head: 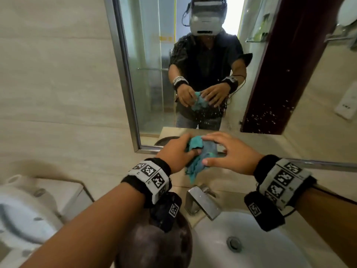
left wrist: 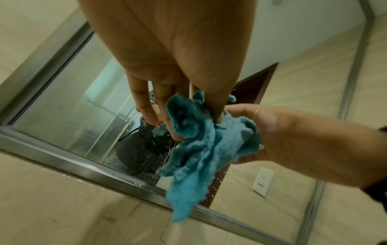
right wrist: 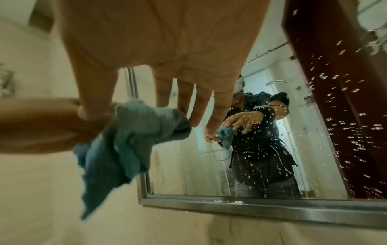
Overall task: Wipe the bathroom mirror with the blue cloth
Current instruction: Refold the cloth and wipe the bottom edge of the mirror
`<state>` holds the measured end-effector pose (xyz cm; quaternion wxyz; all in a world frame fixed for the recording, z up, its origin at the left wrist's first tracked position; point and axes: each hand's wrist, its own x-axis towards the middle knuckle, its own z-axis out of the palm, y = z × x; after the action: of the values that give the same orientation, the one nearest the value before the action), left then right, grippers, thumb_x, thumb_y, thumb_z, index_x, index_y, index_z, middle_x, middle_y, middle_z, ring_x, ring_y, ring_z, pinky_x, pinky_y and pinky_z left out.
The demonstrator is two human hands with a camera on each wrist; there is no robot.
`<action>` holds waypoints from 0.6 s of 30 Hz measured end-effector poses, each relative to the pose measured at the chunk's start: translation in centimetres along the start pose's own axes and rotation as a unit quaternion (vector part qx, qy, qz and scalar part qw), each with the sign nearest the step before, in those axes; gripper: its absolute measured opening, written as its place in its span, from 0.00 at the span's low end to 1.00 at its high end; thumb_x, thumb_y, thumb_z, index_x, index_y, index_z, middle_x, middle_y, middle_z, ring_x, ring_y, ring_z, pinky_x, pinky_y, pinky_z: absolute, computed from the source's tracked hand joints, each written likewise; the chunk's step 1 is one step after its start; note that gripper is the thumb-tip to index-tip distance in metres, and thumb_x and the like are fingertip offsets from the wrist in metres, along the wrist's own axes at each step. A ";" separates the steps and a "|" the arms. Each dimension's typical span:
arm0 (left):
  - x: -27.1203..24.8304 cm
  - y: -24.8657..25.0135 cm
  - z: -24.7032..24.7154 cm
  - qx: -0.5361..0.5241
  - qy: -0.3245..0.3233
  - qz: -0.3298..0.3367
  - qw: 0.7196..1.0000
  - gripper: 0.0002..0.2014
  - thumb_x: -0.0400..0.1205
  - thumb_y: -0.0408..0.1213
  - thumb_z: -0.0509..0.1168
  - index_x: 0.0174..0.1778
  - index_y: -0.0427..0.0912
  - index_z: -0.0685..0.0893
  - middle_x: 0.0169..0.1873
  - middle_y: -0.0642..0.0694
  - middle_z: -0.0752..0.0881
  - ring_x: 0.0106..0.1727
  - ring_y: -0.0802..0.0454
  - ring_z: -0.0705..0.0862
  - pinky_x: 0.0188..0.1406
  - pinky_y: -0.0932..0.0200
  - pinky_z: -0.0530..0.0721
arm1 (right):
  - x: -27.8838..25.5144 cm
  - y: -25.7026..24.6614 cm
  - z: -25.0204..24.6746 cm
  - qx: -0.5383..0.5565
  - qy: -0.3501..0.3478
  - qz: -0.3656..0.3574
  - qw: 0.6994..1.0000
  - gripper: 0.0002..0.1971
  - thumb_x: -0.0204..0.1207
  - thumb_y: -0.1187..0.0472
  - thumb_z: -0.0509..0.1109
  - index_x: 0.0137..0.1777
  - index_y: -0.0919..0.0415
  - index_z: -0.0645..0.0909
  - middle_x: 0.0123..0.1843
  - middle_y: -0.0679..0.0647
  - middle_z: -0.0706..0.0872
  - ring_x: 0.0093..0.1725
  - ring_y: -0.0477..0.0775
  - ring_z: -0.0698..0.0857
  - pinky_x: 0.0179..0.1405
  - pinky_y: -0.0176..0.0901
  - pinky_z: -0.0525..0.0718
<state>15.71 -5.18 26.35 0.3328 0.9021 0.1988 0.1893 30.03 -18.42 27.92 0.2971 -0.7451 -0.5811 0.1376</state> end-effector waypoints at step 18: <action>1.6 -2.2 -1.3 0.103 -0.013 0.030 0.994 0.21 0.77 0.44 0.71 0.65 0.47 0.77 0.56 0.47 0.85 0.56 0.50 0.83 0.55 0.52 0.82 | 4.5 1.5 2.2 0.211 0.047 0.032 0.976 0.14 0.74 0.66 0.72 0.55 0.53 0.75 0.49 0.53 0.87 0.50 0.50 0.87 0.45 0.44 0.87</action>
<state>15.93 -2.21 26.07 0.2351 0.9396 0.1858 0.1655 31.31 -13.73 25.87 0.4694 -0.6898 -0.5002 0.2316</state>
